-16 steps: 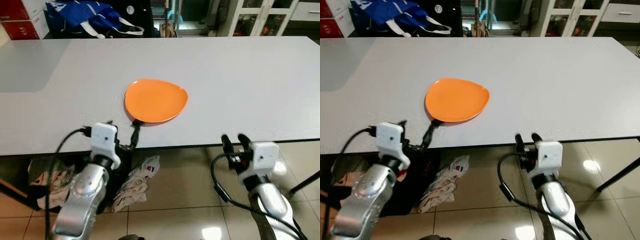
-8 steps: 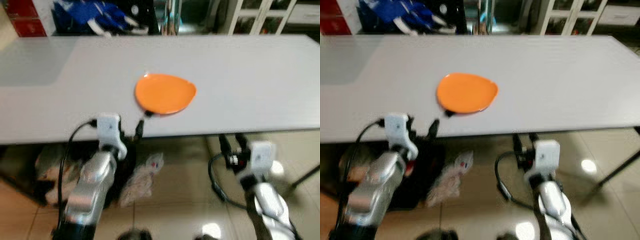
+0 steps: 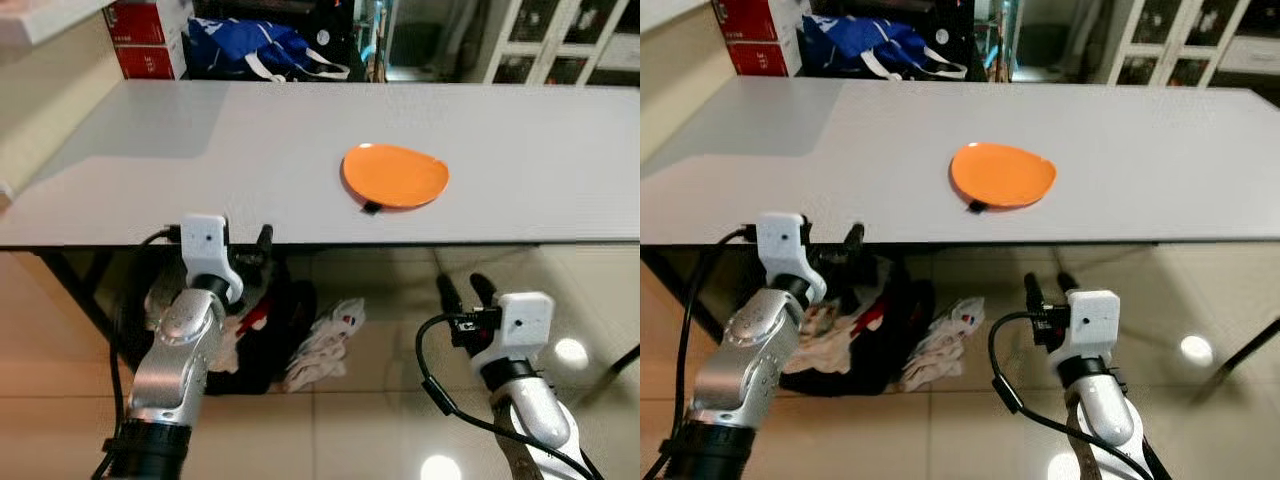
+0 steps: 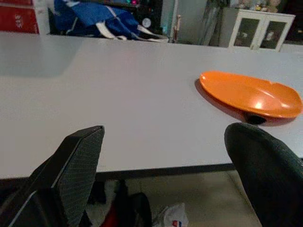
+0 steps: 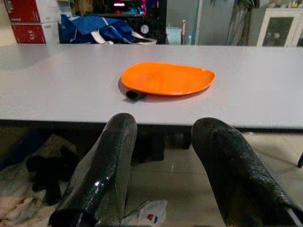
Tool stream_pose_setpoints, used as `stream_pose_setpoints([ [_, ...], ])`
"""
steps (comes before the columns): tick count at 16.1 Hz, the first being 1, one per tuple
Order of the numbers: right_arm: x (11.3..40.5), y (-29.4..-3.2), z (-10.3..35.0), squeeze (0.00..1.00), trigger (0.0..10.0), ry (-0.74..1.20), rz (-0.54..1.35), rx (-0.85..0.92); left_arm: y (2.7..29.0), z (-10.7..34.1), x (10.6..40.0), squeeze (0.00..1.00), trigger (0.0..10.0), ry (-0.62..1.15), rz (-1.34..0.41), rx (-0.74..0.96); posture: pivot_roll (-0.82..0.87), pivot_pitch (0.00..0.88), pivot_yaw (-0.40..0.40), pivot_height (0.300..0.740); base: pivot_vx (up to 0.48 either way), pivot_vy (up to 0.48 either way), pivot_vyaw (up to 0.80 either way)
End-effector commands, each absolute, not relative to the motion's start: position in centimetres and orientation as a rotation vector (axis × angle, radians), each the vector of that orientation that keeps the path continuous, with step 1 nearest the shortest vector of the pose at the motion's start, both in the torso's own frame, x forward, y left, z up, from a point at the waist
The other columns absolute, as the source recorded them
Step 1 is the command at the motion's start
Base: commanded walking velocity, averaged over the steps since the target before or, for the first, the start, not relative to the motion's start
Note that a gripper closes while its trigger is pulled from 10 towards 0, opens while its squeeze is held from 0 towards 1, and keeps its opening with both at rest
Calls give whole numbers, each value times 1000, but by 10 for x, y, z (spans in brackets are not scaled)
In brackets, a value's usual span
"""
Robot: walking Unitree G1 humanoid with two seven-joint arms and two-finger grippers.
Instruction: Setting the table
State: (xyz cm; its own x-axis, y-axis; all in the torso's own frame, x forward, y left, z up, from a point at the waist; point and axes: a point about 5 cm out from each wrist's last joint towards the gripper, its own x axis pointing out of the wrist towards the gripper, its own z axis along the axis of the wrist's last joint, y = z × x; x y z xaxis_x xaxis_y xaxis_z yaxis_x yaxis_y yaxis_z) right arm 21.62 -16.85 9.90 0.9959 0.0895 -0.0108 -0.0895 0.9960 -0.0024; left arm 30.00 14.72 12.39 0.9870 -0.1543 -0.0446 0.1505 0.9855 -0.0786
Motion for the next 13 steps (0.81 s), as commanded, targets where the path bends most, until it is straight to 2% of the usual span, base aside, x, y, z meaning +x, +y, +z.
stream_pose_setpoints([
  [1, 215, -173, 98, 0, 10000, 18, 73, -19, 140, 123, 301, 0, 10000, 54, -171, -63, -99, 0, 40, 740, 0, 0, 0],
  [13, 218, -177, 92, 0, 10000, 23, 72, -22, 138, 126, 300, 0, 10000, 12, -186, -14, -78, 0, 23, 740, 0, 0, 0],
])
